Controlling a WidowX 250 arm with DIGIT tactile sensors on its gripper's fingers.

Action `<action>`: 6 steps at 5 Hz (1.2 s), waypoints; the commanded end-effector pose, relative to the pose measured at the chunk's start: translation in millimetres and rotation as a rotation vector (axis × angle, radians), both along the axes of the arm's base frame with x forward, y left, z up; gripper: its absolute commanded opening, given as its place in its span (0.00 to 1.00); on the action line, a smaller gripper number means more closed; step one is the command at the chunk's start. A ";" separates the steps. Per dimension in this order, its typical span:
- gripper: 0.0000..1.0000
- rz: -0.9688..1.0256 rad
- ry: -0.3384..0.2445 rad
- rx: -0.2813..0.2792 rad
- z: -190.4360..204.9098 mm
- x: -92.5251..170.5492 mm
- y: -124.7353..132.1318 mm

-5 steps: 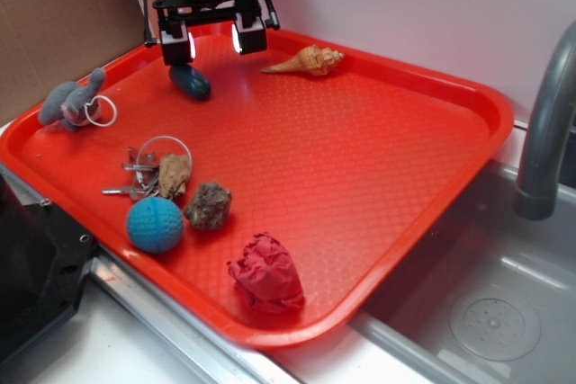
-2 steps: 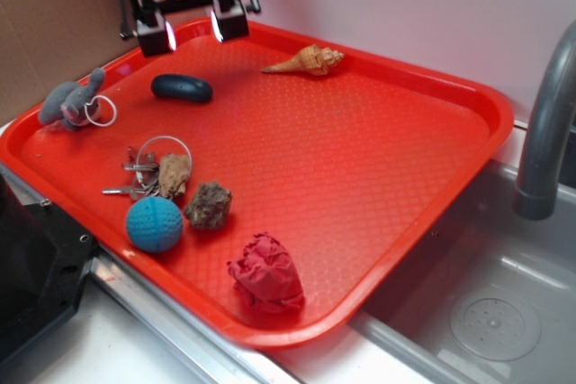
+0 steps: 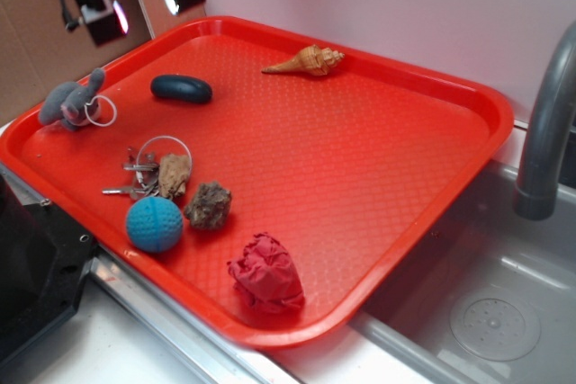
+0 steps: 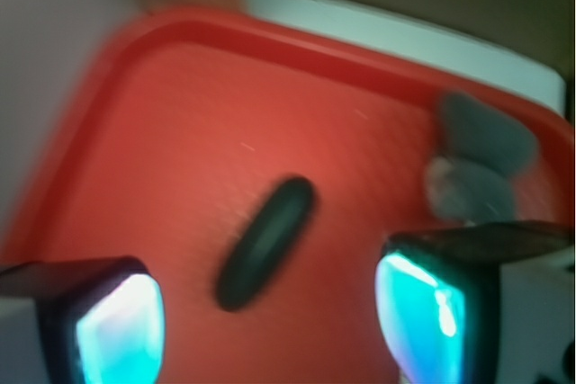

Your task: Grab the plastic pickle.

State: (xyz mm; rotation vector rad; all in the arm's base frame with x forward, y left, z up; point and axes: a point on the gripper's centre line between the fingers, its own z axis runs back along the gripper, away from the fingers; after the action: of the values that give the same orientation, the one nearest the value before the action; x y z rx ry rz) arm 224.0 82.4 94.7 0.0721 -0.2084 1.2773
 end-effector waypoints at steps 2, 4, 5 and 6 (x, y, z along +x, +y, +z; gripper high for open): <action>1.00 0.161 -0.037 0.004 -34.0 19.8 12.2; 1.00 0.202 0.095 0.002 -69.8 10.1 4.7; 0.00 0.201 0.087 0.019 -75.0 0.4 3.9; 0.00 0.080 0.027 0.002 -54.9 2.1 5.2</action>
State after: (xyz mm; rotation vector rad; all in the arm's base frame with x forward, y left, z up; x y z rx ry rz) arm 233.6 79.6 28.7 0.1080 -0.1363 1.3393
